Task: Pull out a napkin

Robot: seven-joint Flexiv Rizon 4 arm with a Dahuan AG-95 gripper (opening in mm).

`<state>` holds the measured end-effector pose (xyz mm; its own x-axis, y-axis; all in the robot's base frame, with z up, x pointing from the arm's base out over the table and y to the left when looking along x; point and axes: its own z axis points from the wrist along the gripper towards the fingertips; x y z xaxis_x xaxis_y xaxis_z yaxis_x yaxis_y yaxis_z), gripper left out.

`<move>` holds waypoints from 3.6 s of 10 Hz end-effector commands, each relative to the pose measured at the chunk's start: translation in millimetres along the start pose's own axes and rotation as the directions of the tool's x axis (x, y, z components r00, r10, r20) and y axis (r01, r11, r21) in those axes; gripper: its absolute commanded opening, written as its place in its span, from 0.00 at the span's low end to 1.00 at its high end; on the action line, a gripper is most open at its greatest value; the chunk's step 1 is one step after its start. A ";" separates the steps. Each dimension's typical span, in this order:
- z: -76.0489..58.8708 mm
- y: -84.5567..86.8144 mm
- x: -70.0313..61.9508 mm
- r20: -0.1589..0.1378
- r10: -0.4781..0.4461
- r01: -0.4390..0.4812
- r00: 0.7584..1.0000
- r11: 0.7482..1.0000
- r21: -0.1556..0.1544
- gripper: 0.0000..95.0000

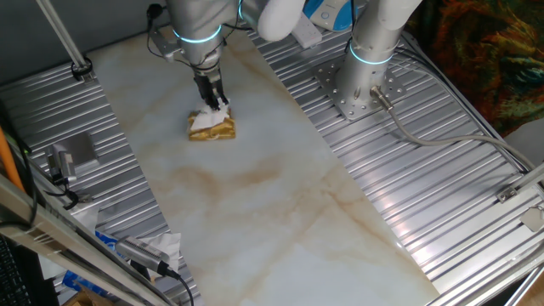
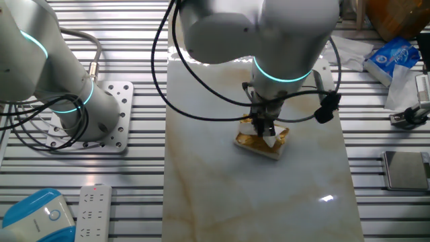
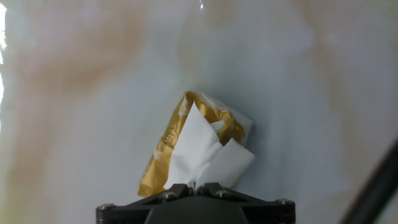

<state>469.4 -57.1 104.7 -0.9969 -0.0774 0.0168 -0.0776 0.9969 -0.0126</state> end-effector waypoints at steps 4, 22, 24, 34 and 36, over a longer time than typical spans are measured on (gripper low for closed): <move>-143.7 -8.9 -37.4 -0.072 -0.004 0.002 0.997 1.000 -0.030 0.00; -112.9 -1.5 -30.9 -0.047 0.004 -0.005 0.999 1.000 -0.023 0.00; -145.3 -2.5 -47.7 -0.053 0.011 -0.013 0.999 1.000 -0.027 0.00; -112.3 64.6 -52.4 -0.020 0.088 -0.089 0.996 0.993 -0.074 0.00; -107.7 80.7 -59.5 -0.020 0.102 -0.103 0.995 0.992 -0.071 0.00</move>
<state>523.5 30.8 210.3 -0.9992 0.0283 0.0285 0.0298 0.9982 0.0517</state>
